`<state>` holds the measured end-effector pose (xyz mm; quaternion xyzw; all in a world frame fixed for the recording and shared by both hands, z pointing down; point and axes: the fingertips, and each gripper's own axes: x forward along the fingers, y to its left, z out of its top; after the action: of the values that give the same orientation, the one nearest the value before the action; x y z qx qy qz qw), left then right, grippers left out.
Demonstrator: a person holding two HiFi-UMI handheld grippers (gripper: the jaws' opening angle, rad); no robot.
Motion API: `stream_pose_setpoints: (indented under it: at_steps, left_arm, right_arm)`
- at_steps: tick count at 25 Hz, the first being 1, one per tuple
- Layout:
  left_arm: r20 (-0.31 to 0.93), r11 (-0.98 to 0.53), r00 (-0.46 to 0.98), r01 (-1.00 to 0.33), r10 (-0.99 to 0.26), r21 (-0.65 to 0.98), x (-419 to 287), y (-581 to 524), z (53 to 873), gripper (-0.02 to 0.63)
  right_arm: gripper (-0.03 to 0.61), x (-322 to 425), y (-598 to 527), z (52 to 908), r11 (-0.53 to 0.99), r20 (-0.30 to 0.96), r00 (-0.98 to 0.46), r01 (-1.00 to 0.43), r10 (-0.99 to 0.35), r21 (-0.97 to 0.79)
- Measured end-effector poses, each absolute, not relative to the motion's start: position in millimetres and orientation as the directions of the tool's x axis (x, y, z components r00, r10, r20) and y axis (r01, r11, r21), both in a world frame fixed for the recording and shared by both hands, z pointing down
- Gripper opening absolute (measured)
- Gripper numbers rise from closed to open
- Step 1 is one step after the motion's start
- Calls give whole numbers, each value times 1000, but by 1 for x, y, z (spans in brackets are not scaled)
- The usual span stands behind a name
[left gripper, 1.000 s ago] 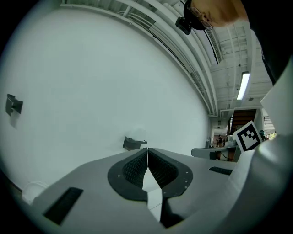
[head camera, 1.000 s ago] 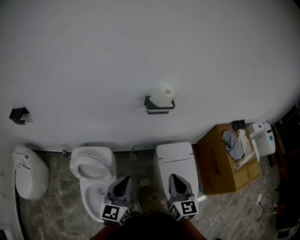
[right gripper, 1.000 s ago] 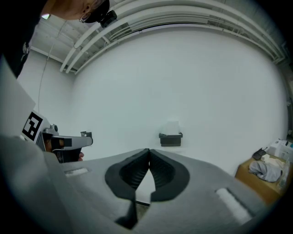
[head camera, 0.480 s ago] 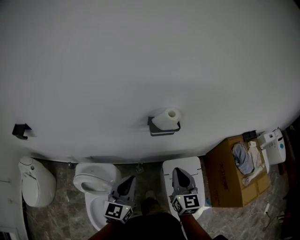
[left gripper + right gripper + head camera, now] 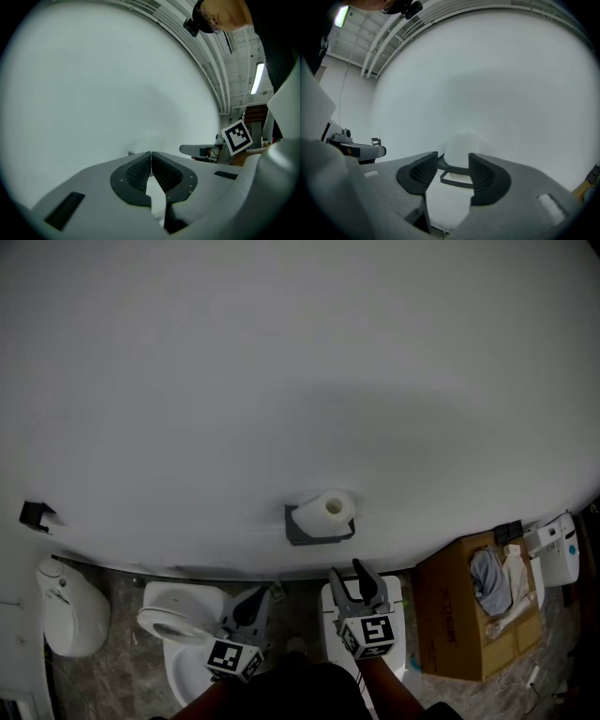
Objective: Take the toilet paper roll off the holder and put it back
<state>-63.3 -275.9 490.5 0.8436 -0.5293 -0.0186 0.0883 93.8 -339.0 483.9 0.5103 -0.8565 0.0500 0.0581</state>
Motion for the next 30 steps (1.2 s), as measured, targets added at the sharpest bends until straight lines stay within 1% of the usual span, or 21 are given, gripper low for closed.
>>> stream_pose_setpoints:
  at_steps: [2,3,4,7,12,18,23,25,28,30]
  left_arm:
    - [66,-409,425,-895,-903,177,-62,-289,495,17]
    - [68,-402,419,-898,-905,180,-62,-296,497,17]
    - [70,-397,414,-900,-908,182,-62,-302,498,17]
    - [61,-387,404,-903,-913,185,-61,-319,497,17]
    - [75,-367,385,-912,-920,185,-64,-333,507,17]
    - [111,-349,373,-918,-921,188,-70,-342,513,17]
    - [101,-330,355,-921,-929,205,-68,-346,502,17]
    - [96,-322,344,-927,-934,191,-72,-347,504,17]
    - [131,-321,337,-938,-932,129,-80,-344,516,17]
    - [127,-314,332,-939,-935,142,-81,-343,514,17]
  right_arm:
    - [263,94,-362,485,474,147,-474,-880,-868,-35]
    - [291,93,-373,486,476,145,-477,-878,-867,-46]
    - [310,91,-383,486,479,144,-482,-876,-865,-53]
    - [339,87,-409,484,495,138,-495,-868,-858,-42]
    - [346,74,-442,486,535,140,-533,-844,-834,-26]
    - [391,56,-463,488,564,153,-558,-826,-815,-10]
    - [391,52,-476,488,556,152,-548,-831,-822,13]
    - [391,51,-480,489,555,153,-546,-832,-824,16]
    - [385,50,-481,491,551,154,-541,-834,-827,30]
    - [374,51,-481,491,545,154,-534,-837,-831,40]
